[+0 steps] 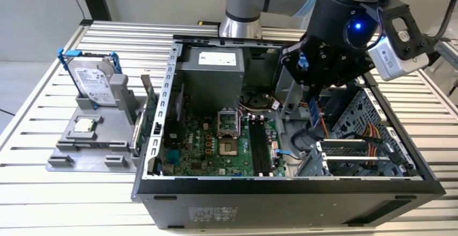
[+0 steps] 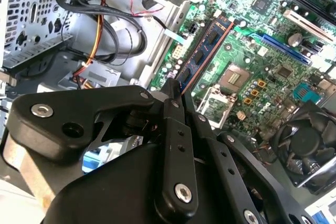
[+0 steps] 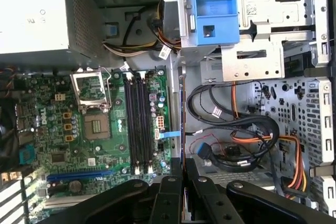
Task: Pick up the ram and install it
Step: 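Insert the ram into the slot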
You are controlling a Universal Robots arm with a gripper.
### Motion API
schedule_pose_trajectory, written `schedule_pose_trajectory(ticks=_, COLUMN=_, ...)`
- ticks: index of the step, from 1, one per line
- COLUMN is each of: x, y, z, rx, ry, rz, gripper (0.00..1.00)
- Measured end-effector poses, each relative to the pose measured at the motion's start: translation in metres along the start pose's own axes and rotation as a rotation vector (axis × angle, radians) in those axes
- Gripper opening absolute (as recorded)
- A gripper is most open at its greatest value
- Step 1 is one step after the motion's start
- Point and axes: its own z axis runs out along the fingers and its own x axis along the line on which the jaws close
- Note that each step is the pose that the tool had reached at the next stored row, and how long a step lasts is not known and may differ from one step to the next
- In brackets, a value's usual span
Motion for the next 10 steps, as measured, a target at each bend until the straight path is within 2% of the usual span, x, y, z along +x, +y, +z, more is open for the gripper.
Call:
schedule_pose_trajectory(ticks=7, x=0.0003, y=-0.0001, z=0.0067, rx=0.0000, ry=0.0000, rz=-0.003, gripper=0.00)
schedule_pose_trajectory(ticks=10, x=0.0005, y=-0.0002, z=0.0087, rx=-0.0009, ry=0.0005, rz=-0.023, gripper=0.00)
